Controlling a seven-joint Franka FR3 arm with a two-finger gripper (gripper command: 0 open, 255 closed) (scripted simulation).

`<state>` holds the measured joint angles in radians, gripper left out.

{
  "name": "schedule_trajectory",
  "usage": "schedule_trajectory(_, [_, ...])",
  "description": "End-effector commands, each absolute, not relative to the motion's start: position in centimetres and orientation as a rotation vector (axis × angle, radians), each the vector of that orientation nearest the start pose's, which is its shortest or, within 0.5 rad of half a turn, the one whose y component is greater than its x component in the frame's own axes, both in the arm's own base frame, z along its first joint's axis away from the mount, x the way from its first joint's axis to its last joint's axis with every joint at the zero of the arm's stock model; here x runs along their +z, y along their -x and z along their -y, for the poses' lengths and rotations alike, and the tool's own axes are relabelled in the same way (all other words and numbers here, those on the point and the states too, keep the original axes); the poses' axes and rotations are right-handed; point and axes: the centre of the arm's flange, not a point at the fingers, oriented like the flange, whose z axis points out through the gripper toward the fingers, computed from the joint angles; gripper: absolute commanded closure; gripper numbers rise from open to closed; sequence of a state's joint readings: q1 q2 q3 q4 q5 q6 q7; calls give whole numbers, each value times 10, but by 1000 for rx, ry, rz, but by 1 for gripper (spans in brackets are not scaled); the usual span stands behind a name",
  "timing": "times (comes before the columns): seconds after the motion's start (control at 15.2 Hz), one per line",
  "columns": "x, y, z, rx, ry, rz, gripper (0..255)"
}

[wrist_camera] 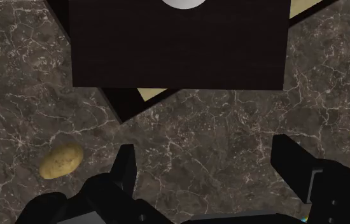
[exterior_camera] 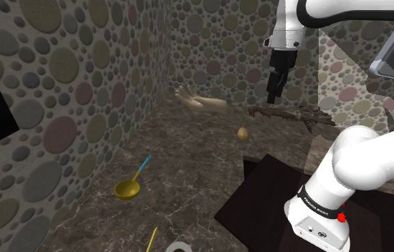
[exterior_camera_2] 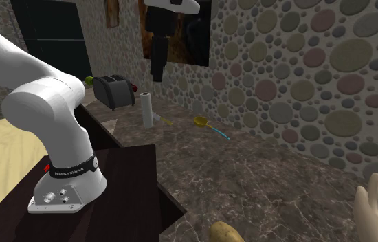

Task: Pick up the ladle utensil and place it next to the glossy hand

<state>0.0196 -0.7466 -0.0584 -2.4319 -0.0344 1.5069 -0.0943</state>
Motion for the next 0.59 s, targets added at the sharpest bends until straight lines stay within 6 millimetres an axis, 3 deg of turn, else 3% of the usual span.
schedule_trajectory(0.0, [538,-304,19,279,3111,117,0])
schedule_trajectory(0.53, [474,-311,-56,227,3080,-184,0])
